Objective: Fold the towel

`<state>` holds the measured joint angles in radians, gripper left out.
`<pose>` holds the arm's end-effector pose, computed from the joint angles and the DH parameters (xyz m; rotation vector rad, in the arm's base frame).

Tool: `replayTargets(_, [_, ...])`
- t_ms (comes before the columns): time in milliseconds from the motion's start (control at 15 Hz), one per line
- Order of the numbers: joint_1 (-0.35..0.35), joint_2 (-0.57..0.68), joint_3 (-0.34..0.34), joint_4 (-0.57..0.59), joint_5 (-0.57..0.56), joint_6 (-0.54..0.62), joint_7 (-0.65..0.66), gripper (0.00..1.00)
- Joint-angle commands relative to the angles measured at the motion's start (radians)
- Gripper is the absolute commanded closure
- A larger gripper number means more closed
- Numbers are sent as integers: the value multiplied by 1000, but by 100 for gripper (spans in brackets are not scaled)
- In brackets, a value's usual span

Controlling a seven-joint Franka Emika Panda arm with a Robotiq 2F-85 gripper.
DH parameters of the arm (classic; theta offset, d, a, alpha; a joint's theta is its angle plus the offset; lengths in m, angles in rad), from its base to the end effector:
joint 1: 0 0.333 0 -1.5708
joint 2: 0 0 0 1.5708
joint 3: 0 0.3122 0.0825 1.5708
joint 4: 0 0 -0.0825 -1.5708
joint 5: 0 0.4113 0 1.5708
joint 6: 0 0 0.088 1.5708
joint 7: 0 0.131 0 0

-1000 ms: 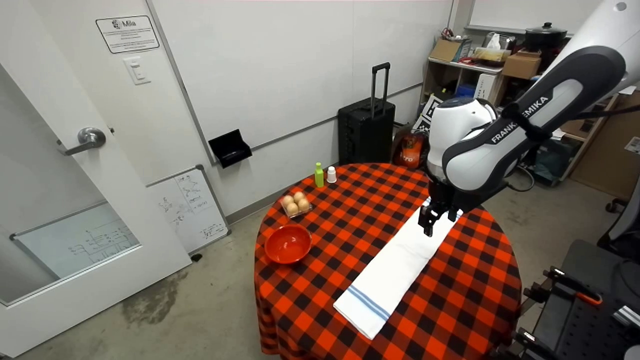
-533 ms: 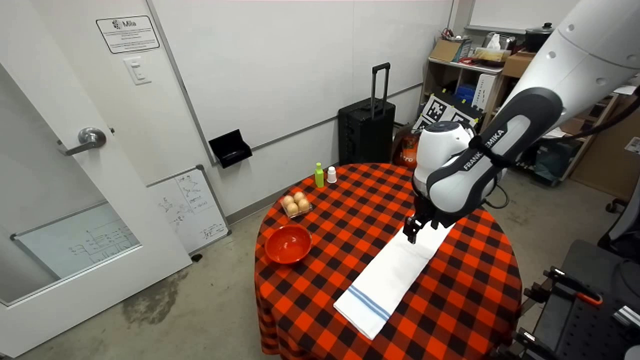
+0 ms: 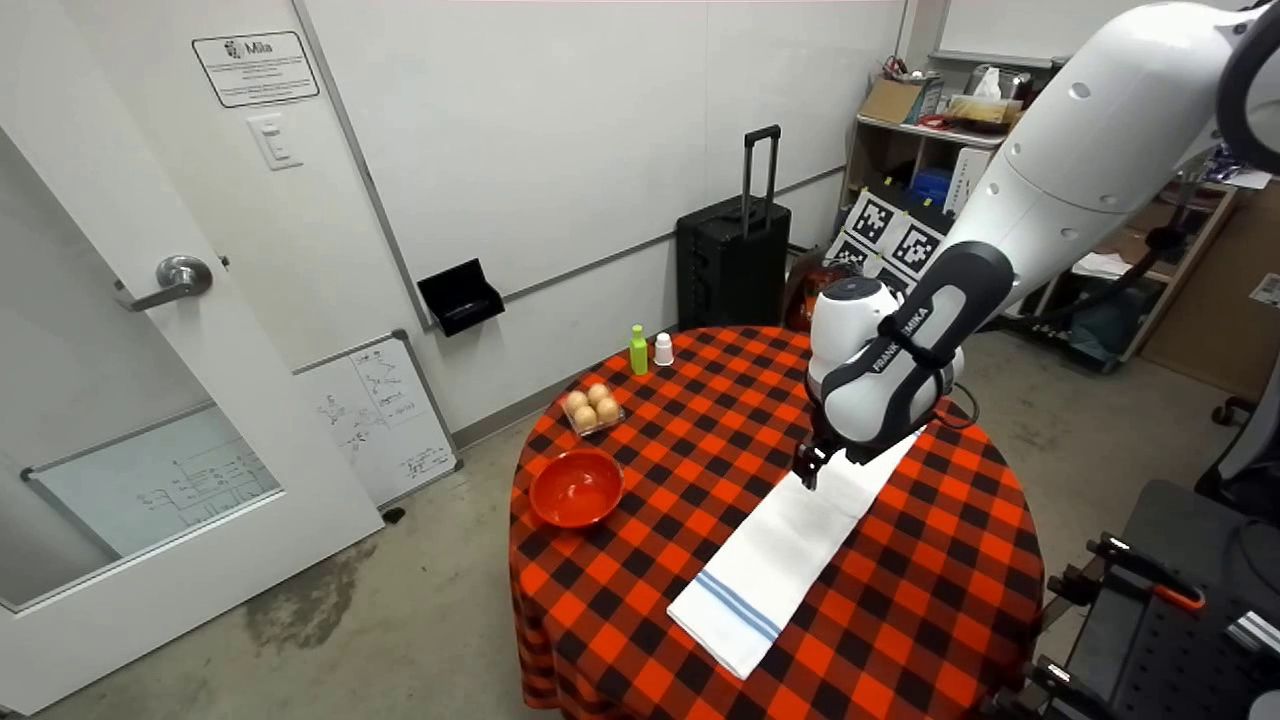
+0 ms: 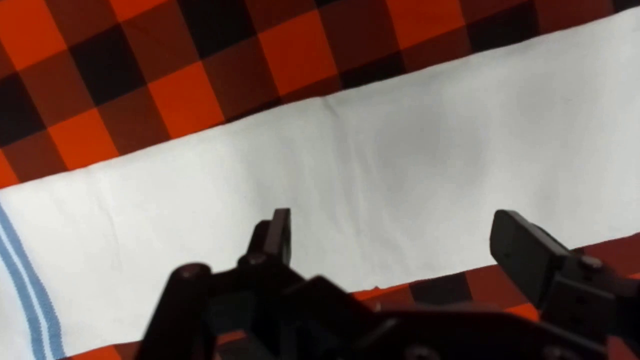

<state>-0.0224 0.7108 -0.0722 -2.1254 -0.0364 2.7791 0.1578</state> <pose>0.5466 -0.0560 0.0135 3.0636 -0.3103 -0.0835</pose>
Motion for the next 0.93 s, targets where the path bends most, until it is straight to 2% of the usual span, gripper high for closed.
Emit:
replayTargets(0, [5,90,-11,103,11,-2,-23,0])
replayTargets(467, [24,211,-46,205,5,2,-3,0])
replayTargets(867, [30,266,-54,263,10,-10,3,0])
